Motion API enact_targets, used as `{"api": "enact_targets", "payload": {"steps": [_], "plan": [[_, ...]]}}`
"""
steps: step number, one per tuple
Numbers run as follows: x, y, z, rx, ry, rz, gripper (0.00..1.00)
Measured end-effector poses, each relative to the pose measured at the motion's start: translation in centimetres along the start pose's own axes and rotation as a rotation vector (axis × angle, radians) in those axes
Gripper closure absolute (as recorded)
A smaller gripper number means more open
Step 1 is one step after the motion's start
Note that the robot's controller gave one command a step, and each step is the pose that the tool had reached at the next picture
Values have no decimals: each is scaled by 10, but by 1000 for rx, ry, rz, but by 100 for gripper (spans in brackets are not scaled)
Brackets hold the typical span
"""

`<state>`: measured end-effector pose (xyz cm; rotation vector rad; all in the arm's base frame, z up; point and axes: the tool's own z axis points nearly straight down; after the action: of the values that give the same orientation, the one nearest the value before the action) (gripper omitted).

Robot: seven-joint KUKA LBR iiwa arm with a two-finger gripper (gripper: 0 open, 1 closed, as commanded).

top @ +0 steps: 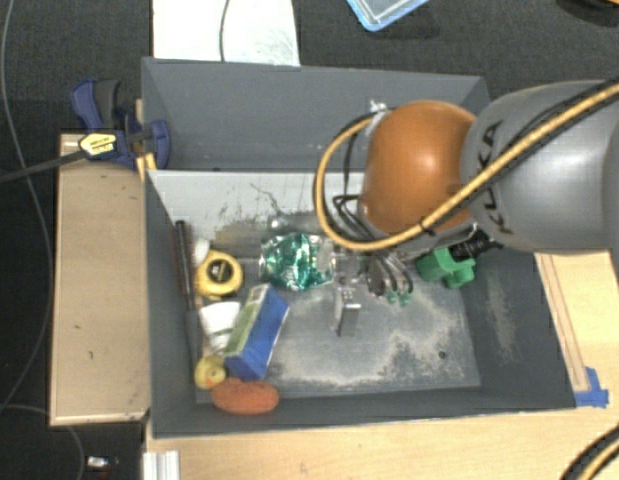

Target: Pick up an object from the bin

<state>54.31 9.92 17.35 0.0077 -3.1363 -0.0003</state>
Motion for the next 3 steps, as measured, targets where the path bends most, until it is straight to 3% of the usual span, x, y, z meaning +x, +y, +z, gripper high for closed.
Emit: {"api": "enact_targets", "payload": {"steps": [1,2,3], "plan": [[-2,-1,-4,-1,-8,3,0],[-24,-24,12,-3,-13,-94,0],[-45,-29,35,-2,-16,-86,0]]}}
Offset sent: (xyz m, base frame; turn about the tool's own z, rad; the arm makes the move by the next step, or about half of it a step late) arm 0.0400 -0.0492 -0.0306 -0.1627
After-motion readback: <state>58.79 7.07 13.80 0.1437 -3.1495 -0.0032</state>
